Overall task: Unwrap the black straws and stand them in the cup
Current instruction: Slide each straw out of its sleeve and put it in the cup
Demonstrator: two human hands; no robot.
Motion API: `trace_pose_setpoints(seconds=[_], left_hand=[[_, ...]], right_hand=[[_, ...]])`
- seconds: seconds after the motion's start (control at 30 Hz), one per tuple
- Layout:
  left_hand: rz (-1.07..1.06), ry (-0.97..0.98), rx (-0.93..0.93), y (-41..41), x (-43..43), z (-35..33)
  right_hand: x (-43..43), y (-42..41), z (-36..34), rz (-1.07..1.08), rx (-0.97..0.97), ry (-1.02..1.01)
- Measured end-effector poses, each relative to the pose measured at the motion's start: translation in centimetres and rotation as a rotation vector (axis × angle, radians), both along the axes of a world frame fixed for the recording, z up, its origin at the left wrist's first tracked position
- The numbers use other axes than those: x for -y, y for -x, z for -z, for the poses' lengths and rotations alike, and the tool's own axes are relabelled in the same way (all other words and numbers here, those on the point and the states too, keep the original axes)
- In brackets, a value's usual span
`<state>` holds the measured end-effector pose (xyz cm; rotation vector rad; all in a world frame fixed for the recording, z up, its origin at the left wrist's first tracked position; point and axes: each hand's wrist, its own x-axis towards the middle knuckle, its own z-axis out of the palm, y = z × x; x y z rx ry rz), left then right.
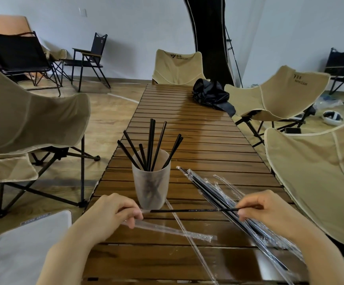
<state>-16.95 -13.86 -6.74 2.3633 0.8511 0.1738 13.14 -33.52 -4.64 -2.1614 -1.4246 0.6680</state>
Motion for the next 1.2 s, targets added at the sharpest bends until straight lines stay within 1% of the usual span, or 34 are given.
trace_pose_setpoints(seconds=[0.1,0.2,0.37,0.53,0.7,0.8,0.93,1.07,1.2], left_hand=[[0.015,0.017,-0.030,-0.6,0.1,0.2],[-0.018,0.033,-0.047,-0.9,0.2,0.6],[-0.062,0.024,-0.084,-0.8,0.2,0.9],[0.054,0.103,-0.012,-1.5,0.6,0.2],[0.045,0.081,0.000,-1.8,0.8,0.0],[0.017,0.022,-0.008,-1.6,0.7,0.0],[-0.086,-0.044,-0.013,-0.8,0.2,0.4],[-0.114,-0.060,-0.011,-0.5,0.1,0.3],[-0.136,-0.106,-0.028,-0.5,0.2,0.3]], right_hand=[[-1.3,1.3,0.0,-0.058,-0.018,0.044],[-2.1,1.9,0.3,-0.082,-0.036,0.070],[-1.7,1.3,0.4,-0.034,0.027,0.082],[-1.8,1.6,0.1,-0.048,0.056,0.063],[-2.5,2.4,0.4,-0.068,0.028,0.063],[-2.3,2.0,0.4,-0.048,0.054,0.044],[-0.7,0.1,0.4,0.054,0.191,0.001],[0.5,-1.2,0.8,0.264,0.302,-0.110],[0.3,-1.4,1.2,0.449,0.357,-0.167]])
